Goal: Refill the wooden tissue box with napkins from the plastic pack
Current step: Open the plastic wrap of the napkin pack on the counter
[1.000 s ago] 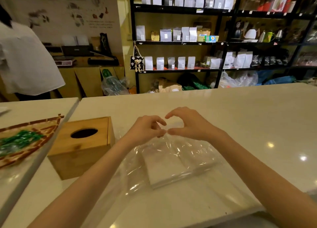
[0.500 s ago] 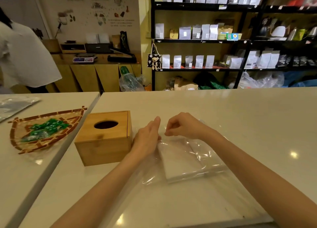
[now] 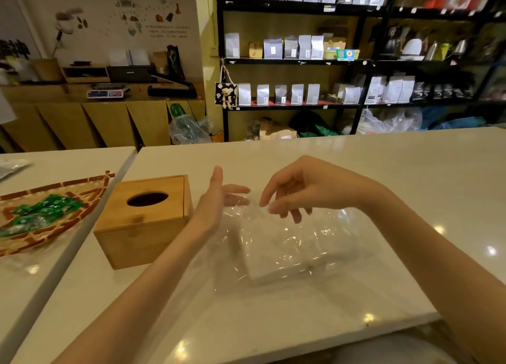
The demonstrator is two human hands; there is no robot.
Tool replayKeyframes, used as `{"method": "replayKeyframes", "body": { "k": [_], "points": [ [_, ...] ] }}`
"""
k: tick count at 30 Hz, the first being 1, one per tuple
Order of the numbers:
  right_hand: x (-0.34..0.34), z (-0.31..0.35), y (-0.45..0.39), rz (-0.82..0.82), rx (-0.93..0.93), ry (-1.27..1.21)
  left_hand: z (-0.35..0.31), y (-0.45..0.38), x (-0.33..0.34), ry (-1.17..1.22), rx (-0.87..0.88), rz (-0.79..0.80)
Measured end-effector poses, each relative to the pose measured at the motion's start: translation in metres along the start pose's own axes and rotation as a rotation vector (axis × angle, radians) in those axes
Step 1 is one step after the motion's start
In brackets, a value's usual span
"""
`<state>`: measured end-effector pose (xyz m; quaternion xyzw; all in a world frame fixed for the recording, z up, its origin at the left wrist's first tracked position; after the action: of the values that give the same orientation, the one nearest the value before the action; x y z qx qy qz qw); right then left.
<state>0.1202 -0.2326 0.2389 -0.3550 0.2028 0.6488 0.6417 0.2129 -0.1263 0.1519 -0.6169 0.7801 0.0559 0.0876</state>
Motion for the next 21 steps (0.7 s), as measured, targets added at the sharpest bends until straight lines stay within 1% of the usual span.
{"method": "replayKeyframes", "body": {
  "k": [2,4,6,8,11,13,15,16,18,19,21],
  "points": [
    [-0.002,0.005,0.016,0.116,0.032,0.001,-0.006,-0.001,0.005,-0.16,-0.012,0.127],
    [0.001,0.008,0.032,0.217,0.066,0.005,-0.009,0.003,0.014,-0.401,0.0,0.251],
    [0.009,0.01,0.048,0.317,0.085,0.02,-0.011,0.013,0.028,-0.636,0.12,0.296],
    [0.02,0.01,0.064,0.42,0.099,0.044,-0.014,0.035,0.042,-0.869,0.306,0.271],
    [0.03,0.009,0.088,0.536,0.112,0.098,-0.011,0.071,0.057,-1.291,0.596,0.162],
    [0.033,0.012,0.103,0.582,0.13,0.115,-0.008,0.087,0.066,-1.395,0.653,0.135],
    [0.029,0.016,0.11,0.549,0.117,0.102,-0.003,0.095,0.073,-1.408,0.655,0.13],
    [0.024,0.016,0.109,0.494,0.112,0.082,-0.001,0.096,0.074,-1.405,0.652,0.115],
    [0.009,0.004,0.1,0.327,0.126,0.062,0.007,0.093,0.075,-1.4,0.63,0.092],
    [0.002,-0.01,0.094,0.241,0.144,0.107,0.012,0.092,0.075,-1.385,0.596,0.097],
    [-0.004,-0.044,0.084,0.143,0.202,0.332,0.02,0.09,0.074,-1.343,0.533,0.116]
  ]
}}
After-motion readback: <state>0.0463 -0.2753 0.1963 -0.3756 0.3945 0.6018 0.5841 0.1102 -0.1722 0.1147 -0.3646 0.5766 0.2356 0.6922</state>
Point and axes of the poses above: each hand's wrist, its own y-axis away from the middle knuckle, its own x-axis out of the palm, z = x × y, the point moved 7 cm from there along -y, towards the middle knuckle, and after that the axes turned 14 degrees about -z, right-handed, at the moved point
